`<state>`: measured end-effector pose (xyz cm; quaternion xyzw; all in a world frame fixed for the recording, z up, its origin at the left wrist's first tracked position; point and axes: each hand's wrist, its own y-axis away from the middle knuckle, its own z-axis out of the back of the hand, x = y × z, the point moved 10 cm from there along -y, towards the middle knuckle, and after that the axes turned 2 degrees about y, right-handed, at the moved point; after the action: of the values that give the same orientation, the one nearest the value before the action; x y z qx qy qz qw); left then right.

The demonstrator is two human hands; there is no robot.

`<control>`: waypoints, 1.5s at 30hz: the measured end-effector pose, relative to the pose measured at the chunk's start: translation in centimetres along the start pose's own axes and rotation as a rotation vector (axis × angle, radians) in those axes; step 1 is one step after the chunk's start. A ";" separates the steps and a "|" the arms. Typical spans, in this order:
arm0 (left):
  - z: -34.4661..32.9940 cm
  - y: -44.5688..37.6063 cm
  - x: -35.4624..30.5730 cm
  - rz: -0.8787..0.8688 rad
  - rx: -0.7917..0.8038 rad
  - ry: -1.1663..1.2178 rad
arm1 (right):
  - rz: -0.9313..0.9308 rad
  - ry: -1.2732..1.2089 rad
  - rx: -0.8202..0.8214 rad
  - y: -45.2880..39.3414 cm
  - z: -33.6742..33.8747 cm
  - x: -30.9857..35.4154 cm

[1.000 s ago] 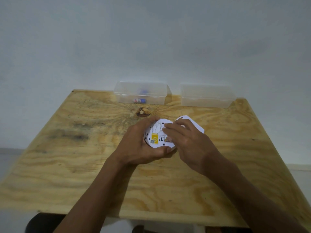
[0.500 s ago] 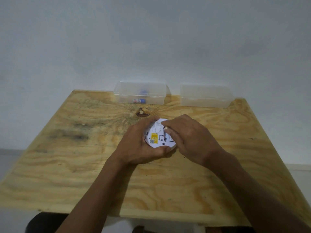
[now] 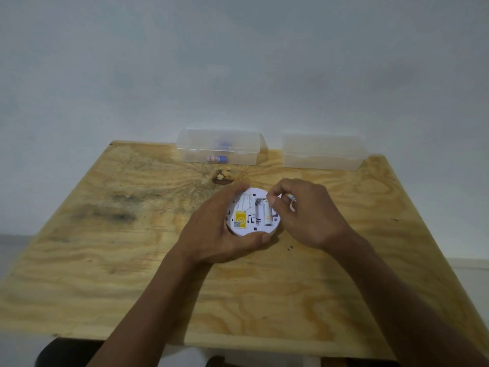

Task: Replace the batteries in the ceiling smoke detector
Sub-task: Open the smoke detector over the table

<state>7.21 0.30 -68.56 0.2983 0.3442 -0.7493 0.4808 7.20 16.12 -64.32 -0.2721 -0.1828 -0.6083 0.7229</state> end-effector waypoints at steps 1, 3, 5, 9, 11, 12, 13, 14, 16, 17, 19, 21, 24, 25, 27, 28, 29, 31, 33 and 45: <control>0.0 0.0 0.0 -0.002 -0.002 -0.006 | -0.010 0.015 0.014 0.1 -0.4 -0.3; 0.1 0.0 0.0 0.000 -0.011 -0.006 | -0.029 0.011 0.015 0.1 -0.6 -0.5; 0.0 -0.1 0.0 -0.001 -0.012 -0.003 | -0.039 0.010 -0.001 -0.1 -0.4 -0.6; 0.0 -0.1 -0.4 -0.006 -0.012 0.004 | -0.061 0.021 0.012 -0.6 -0.9 -0.6; 0.1 -0.1 -0.5 -0.002 -0.017 0.005 | -0.074 0.026 0.016 -0.8 -1.2 -0.5; 0.1 -0.2 -0.5 0.000 -0.015 0.002 | -0.082 0.022 0.007 -0.9 -1.3 -0.5; 0.0 -0.2 -0.5 0.005 -0.010 -0.001 | -0.092 0.014 -0.005 -0.9 -1.3 -0.5; 0.0 -0.3 -0.4 0.015 -0.004 -0.007 | -0.100 0.010 -0.016 -0.9 -1.3 -0.6; 0.0 -0.3 -0.3 0.025 0.003 -0.026 | -0.105 0.014 -0.038 -0.8 -1.1 -0.6; 0.0 -0.2 -0.4 0.025 0.004 -0.033 | -0.102 0.005 -0.052 -0.6 -0.9 -0.5; -0.1 -0.3 -0.4 0.020 0.006 -0.024 | -0.102 -0.049 -0.071 -0.2 -0.5 -0.3; -0.1 -0.3 -0.4 0.016 0.008 -0.008 | -0.087 -0.098 -0.092 0.2 -0.1 0.0; 0.0 -0.3 -0.6 0.010 -0.005 0.008 | -0.050 -0.121 -0.108 0.8 0.0 0.5; 0.1 -0.2 -0.7 0.008 -0.011 0.013 | -0.041 -0.141 -0.114 0.9 0.0 0.6; 0.2 -0.1 -0.9 0.005 -0.012 0.018 | -0.053 -0.206 -0.116 1.1 -0.2 0.6; 0.2 -0.1 -0.9 0.007 -0.010 0.012 | -0.071 -0.247 -0.116 1.1 -0.3 0.4; 0.2 -0.1 -0.8 0.012 -0.008 0.002 | -0.095 -0.295 -0.125 1.1 -0.2 0.2; 0.2 -0.1 -0.8 0.020 -0.005 -0.007 | -0.168 -0.420 -0.159 1.0 0.2 -0.6; 0.3 -0.1 -0.8 0.021 -0.005 -0.007 | -0.288 -0.618 -0.174 0.9 0.3 -1.5; 0.9 0.6 -0.5 -0.001 -0.012 0.008 | -0.674 -1.216 -0.113 2.2 -1.8 -3.3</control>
<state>7.84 -0.32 -67.74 0.2982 0.3507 -0.7463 0.4807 8.63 17.85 -68.14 -0.5298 -0.5978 -0.5478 0.2487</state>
